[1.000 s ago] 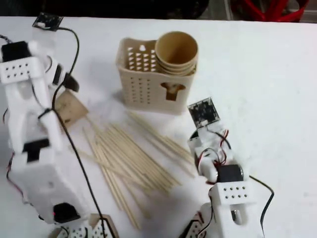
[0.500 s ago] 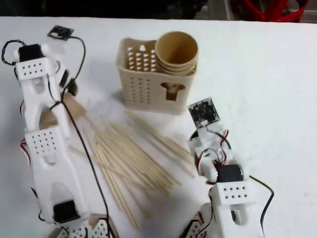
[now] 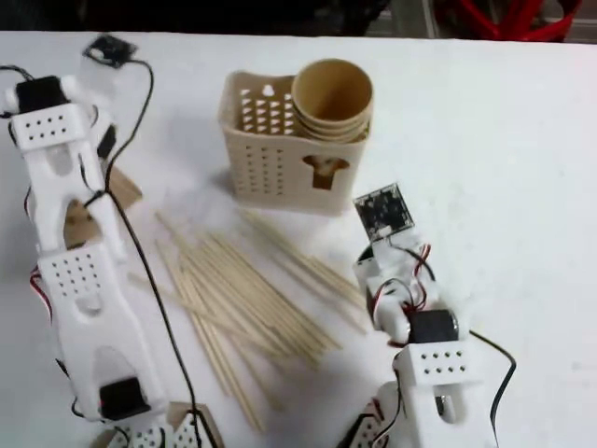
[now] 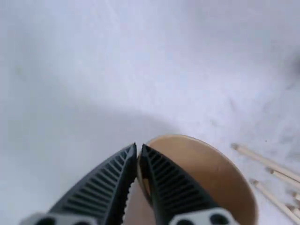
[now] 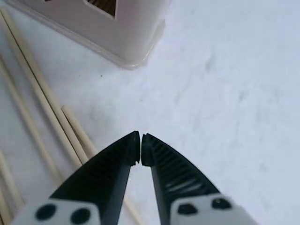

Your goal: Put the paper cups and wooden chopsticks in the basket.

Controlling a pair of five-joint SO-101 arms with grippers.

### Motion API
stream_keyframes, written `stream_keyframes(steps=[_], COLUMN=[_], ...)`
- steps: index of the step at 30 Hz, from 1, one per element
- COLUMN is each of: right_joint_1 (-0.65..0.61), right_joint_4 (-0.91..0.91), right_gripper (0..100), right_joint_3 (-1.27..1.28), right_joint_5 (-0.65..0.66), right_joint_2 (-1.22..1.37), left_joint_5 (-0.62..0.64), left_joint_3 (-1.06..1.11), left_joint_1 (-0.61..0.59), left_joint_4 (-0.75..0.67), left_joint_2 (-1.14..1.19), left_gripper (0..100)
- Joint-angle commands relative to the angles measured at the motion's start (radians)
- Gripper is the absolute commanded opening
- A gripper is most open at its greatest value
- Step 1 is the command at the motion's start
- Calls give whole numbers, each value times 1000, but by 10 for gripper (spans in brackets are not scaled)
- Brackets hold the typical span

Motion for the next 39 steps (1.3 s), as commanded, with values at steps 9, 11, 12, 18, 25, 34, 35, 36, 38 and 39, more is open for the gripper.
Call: stream_keyframes(steps=[9, 11, 12, 18, 25, 34, 35, 36, 38, 39], right_joint_1=[4, 4, 4, 8, 12, 12, 12, 12, 12, 12], right_joint_4=[-19, -19, -19, -19, -19, -19, -19, -19, -19, -18], right_gripper=[21, 21, 21, 21, 21, 21, 21, 21, 21, 21], right_joint_3=[-8, -8, -8, -8, -8, -8, -8, -8, -8, -8], right_joint_5=[-8, -8, -8, -8, -8, -8, -8, -8, -8, -8], right_joint_2=[-21, -21, -21, -22, -22, -22, -22, -22, -22, -22], left_joint_5=[89, 138, 166, 344, 508, 635, 643, 651, 655, 655], left_joint_3=[-38, -38, -38, -46, -49, -40, -38, -38, -37, -32], left_joint_1=[13, 44, 67, 254, 504, 717, 737, 757, 794, 811], left_joint_4=[9, 9, 9, 3, -112, -293, -311, -328, -361, -377], left_joint_2=[-357, -415, -447, -664, -792, -791, -789, -789, -782, -766], left_gripper=[22, 22, 22, 22, 22, 22, 22, 22, 22, 22])
